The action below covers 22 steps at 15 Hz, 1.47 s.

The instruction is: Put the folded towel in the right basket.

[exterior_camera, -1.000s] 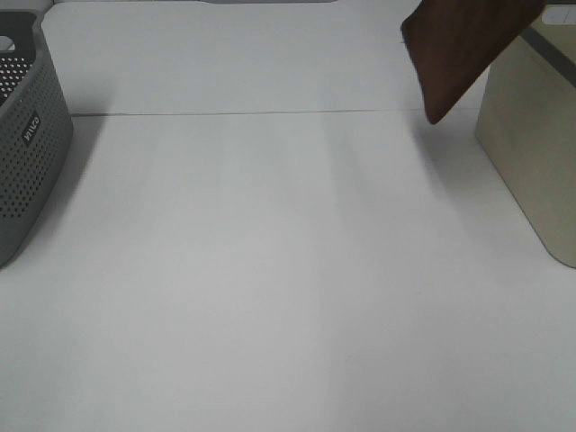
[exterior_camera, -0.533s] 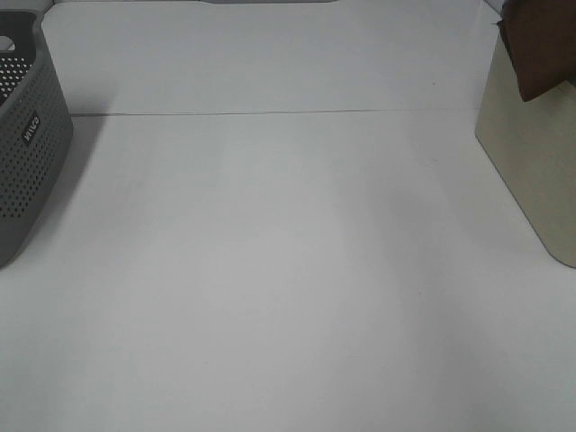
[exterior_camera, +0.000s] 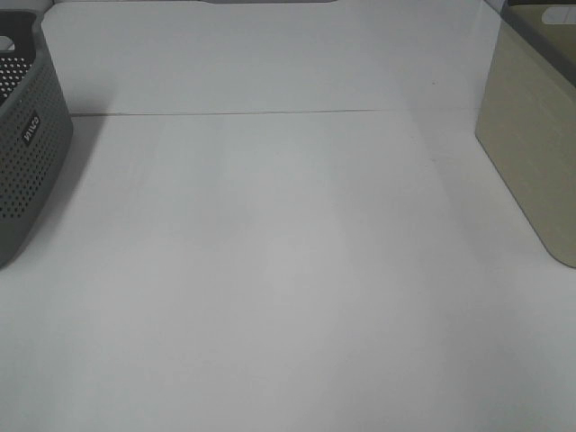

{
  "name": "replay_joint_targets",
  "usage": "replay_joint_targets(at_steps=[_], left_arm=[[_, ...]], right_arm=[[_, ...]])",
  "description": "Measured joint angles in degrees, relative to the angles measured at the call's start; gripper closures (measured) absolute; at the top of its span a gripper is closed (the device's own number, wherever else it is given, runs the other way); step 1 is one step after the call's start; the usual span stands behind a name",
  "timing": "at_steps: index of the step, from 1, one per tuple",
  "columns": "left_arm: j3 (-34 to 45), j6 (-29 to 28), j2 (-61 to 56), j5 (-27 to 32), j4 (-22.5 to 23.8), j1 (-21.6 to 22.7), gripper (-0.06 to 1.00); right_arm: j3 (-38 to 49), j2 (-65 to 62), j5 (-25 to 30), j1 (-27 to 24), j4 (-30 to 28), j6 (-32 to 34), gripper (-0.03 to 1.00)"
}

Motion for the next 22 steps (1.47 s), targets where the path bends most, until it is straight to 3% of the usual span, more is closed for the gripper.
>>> replay_joint_targets(at_steps=[3, 5, 7, 12, 16, 22], left_arm=[[0.0, 0.0, 0.0, 0.0, 0.0, 0.0, 0.07], [0.0, 0.0, 0.0, 0.0, 0.0, 0.0, 0.07], [0.0, 0.0, 0.0, 0.0, 0.0, 0.0, 0.07], [0.0, 0.0, 0.0, 0.0, 0.0, 0.0, 0.07], [0.0, 0.0, 0.0, 0.0, 0.0, 0.0, 0.07], [0.0, 0.0, 0.0, 0.0, 0.0, 0.0, 0.07]], right_arm=[[0.0, 1.03, 0.0, -1.26, 1.6, 0.63, 0.41], [0.0, 1.03, 0.0, -1.26, 2.18, 0.63, 0.2], [0.0, 0.4, 0.0, -1.26, 3.9, 0.63, 0.16], [0.52, -9.05, 0.06, -0.52, 18.16, -1.83, 0.15], [8.25, -20.11, 0.06, 6.25, 15.7, -3.38, 0.15], [29.85, -40.34, 0.11, 17.42, 12.2, -3.5, 0.15]])
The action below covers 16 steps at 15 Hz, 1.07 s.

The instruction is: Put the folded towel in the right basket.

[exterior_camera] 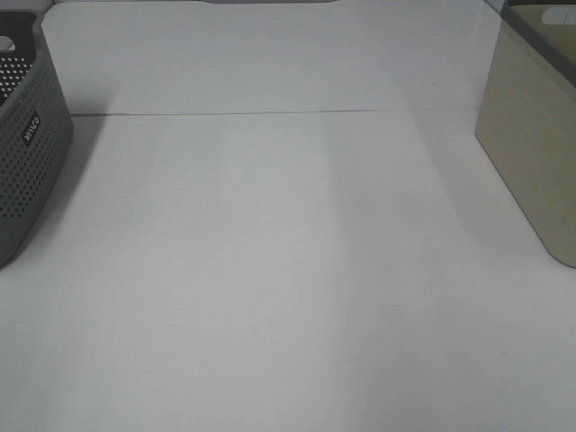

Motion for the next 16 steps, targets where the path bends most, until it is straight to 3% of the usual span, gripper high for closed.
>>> replay_joint_targets(at_steps=[2, 5, 9, 16], left_arm=[[0.0, 0.0, 0.0, 0.0, 0.0, 0.0, 0.07], [0.0, 0.0, 0.0, 0.0, 0.0, 0.0, 0.07], [0.0, 0.0, 0.0, 0.0, 0.0, 0.0, 0.07], [0.0, 0.0, 0.0, 0.0, 0.0, 0.0, 0.07]], right_arm=[[9.85, -7.39, -0.06, 0.29, -0.69, 0.0, 0.15], [28.13, -21.08, -0.23, 0.34, -6.99, 0.23, 0.15], [45.15, -38.45, -5.84, 0.34, -9.45, 2.64, 0.15], [59.07, -73.68, -8.88, 0.34, -9.57, 2.01, 0.15]])
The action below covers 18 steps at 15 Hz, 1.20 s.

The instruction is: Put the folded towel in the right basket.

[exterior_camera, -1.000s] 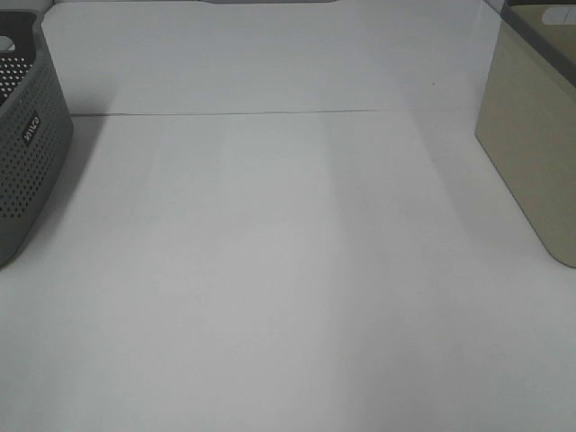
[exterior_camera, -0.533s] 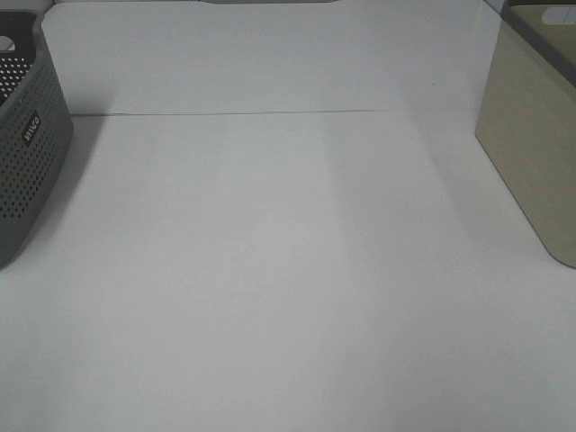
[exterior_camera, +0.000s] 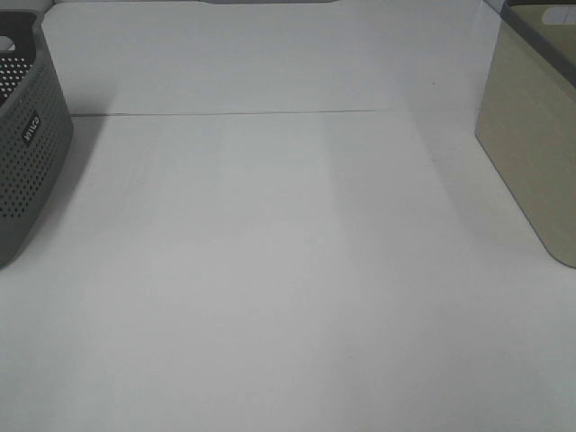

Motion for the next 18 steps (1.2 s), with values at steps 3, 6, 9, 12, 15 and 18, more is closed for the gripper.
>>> replay_joint_targets(at_steps=[3, 6, 9, 12, 15, 18], left_arm=[[0.0, 0.0, 0.0, 0.0, 0.0, 0.0, 0.07], [0.0, 0.0, 0.0, 0.0, 0.0, 0.0, 0.07], [0.0, 0.0, 0.0, 0.0, 0.0, 0.0, 0.07], [0.0, 0.0, 0.0, 0.0, 0.0, 0.0, 0.07], [0.0, 0.0, 0.0, 0.0, 0.0, 0.0, 0.07], [0.0, -0.06, 0.0, 0.0, 0.0, 0.0, 0.07]], right_arm=[[0.11, -4.98, 0.0, 0.0, 0.23, -0.97, 0.15], [0.17, -5.16, 0.0, 0.0, 0.57, -1.38, 0.15], [0.29, -5.16, 0.0, 0.0, 0.57, -1.38, 0.15], [0.29, -5.16, 0.0, 0.0, 0.57, -1.38, 0.15], [0.29, -5.16, 0.0, 0.0, 0.57, -1.38, 0.15], [0.29, -5.16, 0.0, -0.86, 0.63, -1.38, 0.15]])
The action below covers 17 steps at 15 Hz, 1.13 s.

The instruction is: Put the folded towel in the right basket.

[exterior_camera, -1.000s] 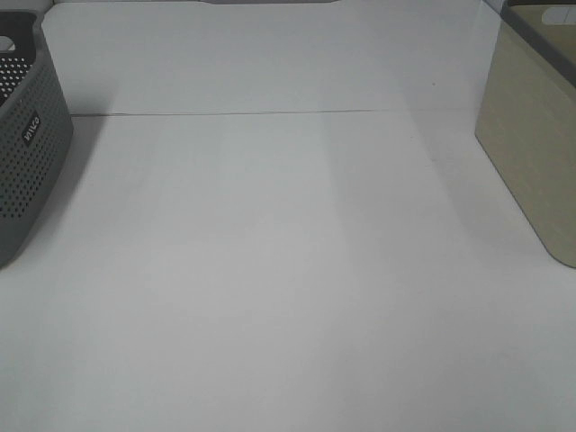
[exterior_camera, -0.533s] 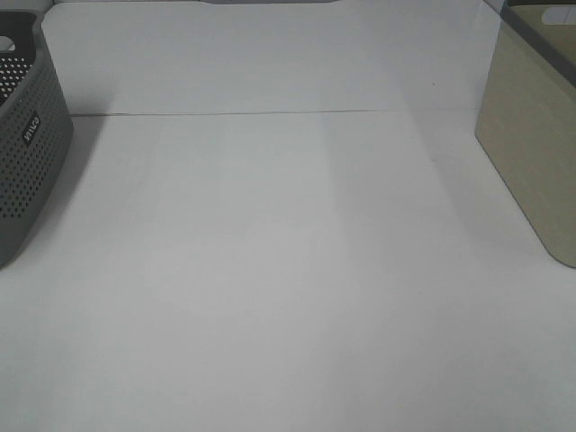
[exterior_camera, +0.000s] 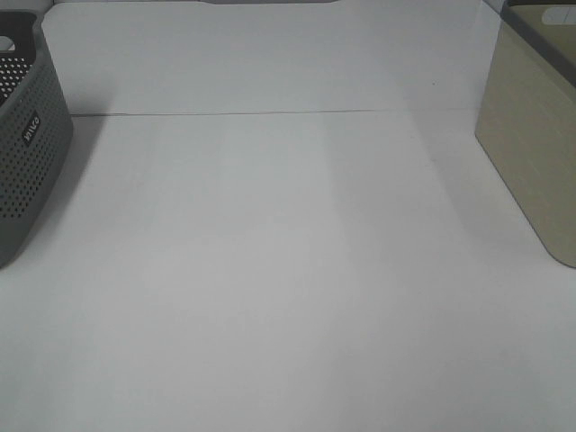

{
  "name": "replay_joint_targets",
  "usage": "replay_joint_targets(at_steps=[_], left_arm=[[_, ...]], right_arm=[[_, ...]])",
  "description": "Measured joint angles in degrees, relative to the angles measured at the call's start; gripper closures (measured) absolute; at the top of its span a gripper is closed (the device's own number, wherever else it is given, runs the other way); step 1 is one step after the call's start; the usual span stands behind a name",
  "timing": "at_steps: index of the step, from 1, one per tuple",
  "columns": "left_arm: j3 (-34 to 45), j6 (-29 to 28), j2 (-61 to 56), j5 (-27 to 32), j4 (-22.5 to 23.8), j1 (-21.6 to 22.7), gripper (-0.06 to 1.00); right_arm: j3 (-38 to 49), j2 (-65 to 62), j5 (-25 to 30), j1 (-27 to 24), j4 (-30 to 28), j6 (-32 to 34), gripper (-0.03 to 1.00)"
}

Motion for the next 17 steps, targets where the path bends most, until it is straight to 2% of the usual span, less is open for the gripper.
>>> replay_joint_targets(at_steps=[17], left_arm=[[0.0, 0.0, 0.0, 0.0, 0.0, 0.0, 0.07]], right_arm=[[0.0, 0.0, 0.0, -0.11, 0.0, 0.0, 0.15]])
